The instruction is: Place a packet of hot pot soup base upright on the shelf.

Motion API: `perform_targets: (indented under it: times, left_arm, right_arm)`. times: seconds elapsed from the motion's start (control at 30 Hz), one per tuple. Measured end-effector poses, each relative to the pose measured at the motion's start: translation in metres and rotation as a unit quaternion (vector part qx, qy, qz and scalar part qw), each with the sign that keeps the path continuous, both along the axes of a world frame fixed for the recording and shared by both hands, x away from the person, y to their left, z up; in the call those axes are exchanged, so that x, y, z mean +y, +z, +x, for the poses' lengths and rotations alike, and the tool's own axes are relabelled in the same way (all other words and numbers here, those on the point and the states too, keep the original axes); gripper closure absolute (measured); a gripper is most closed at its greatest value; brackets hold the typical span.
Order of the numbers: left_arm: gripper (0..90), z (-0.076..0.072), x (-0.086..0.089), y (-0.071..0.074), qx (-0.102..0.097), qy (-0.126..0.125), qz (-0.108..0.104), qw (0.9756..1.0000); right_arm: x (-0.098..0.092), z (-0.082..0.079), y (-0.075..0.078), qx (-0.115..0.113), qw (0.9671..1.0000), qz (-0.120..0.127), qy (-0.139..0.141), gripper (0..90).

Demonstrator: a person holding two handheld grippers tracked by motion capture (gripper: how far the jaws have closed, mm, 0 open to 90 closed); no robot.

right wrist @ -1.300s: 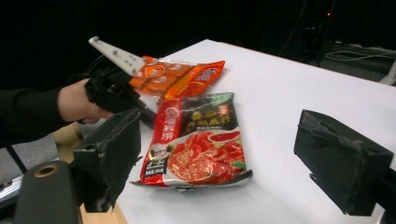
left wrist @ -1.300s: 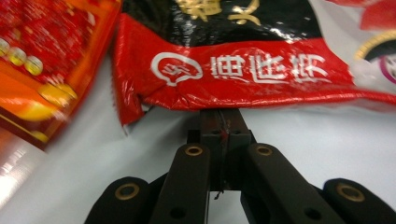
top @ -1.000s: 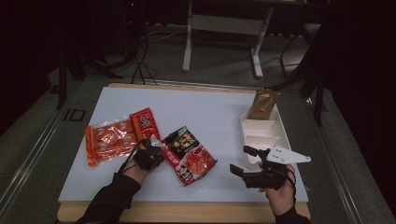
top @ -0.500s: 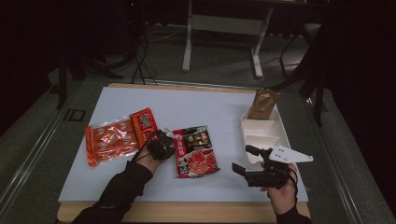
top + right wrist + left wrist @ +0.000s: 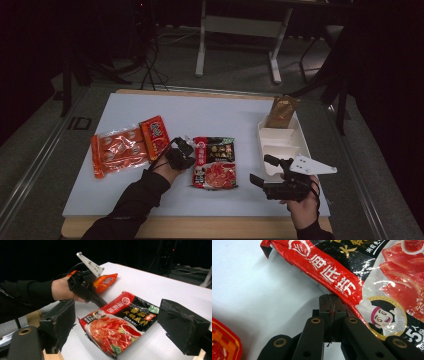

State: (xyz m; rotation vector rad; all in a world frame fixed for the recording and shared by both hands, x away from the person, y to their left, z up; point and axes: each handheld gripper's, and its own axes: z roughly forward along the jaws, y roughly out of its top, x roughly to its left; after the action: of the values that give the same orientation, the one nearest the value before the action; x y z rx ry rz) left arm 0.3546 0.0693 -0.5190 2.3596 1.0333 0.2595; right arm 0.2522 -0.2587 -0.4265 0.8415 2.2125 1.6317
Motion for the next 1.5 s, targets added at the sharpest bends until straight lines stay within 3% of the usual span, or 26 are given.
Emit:
perform_targets:
  times: [0.13, 0.37, 0.47, 0.53, 0.6, 0.63, 0.77, 0.93, 0.97, 1.07, 1.13, 1.2, 1.23, 1.33, 1.5]
  left_arm:
    - [89.9, 0.003, 0.005, 0.005, -0.006, 0.007, 0.004, 0.9999]
    - [88.9, 0.015, 0.014, 0.039, -0.037, 0.028, -0.037, 0.9982]
    - [76.6, 0.022, 0.014, 0.045, -0.04, 0.038, -0.051, 0.9972]
    - [69.6, 0.03, 0.015, 0.044, -0.02, 0.048, -0.075, 0.9958]
    - [65.9, 0.03, 0.015, 0.044, -0.02, 0.048, -0.075, 0.9958]
    - [61.4, 0.039, 0.009, 0.035, 0.002, 0.058, -0.083, 0.9948]
    - [56.9, 0.048, 0.004, 0.022, 0.011, 0.08, -0.074, 0.994]
    - [56.0, 0.059, 0.003, 0.01, 0.026, 0.108, -0.091, 0.9897]
    - [56.1, 0.06, 0.002, 0.008, 0.025, 0.111, -0.086, 0.9897]
    - [56.2, 0.065, 0.003, 0.003, 0.021, 0.134, -0.097, 0.986]
    - [56.2, 0.069, 0.005, -0.001, 0.037, 0.145, -0.116, 0.982]
    - [56.2, 0.071, 0.003, -0.004, 0.043, 0.14, -0.111, 0.983]
    - [56.1, 0.072, 0.002, -0.006, 0.051, 0.144, -0.115, 0.9815]
    - [56.2, 0.073, -0.001, -0.012, 0.053, 0.14, -0.115, 0.982]
    - [64.5, 0.072, -0.007, -0.015, 0.051, 0.122, -0.108, 0.9853]
  right_arm:
    - [-0.002, 0.0, 0.0, -0.005, 1.0, 0.001, -0.002, 16.5]
    - [-0.003, -0.001, 0.002, -0.016, 0.9997, -0.006, -0.014, 16.4]
    - [-0.002, -0.001, 0.001, -0.012, 0.9998, -0.01, -0.015, 16.0]
    - [-0.001, -0.001, 0.0, -0.014, 0.9997, -0.013, -0.015, 15.8]
    - [-0.001, -0.001, 0.0, -0.012, 0.9997, -0.014, -0.013, 15.8]
    - [0.0, -0.001, -0.001, -0.012, 0.9997, -0.016, -0.012, 15.8]
    - [0.001, -0.001, -0.002, -0.014, 0.9996, -0.022, -0.01, 15.8]
    - [0.003, -0.002, -0.003, -0.015, 0.9996, -0.025, -0.007, 15.7]
    - [0.003, -0.002, -0.004, -0.014, 0.9995, -0.026, -0.005, 15.7]
    - [0.004, -0.002, -0.004, -0.014, 0.9995, -0.028, -0.004, 15.7]
    - [0.004, -0.002, -0.005, -0.016, 0.9994, -0.031, -0.003, 15.7]
    - [0.004, -0.002, -0.005, -0.016, 0.9994, -0.03, -0.003, 15.7]
    - [0.004, -0.002, -0.005, -0.016, 0.9994, -0.03, -0.003, 15.7]
    - [0.004, -0.001, -0.005, -0.015, 0.9994, -0.03, -0.003, 15.7]
    - [0.004, -0.001, -0.005, -0.015, 0.9994, -0.031, -0.003, 15.6]
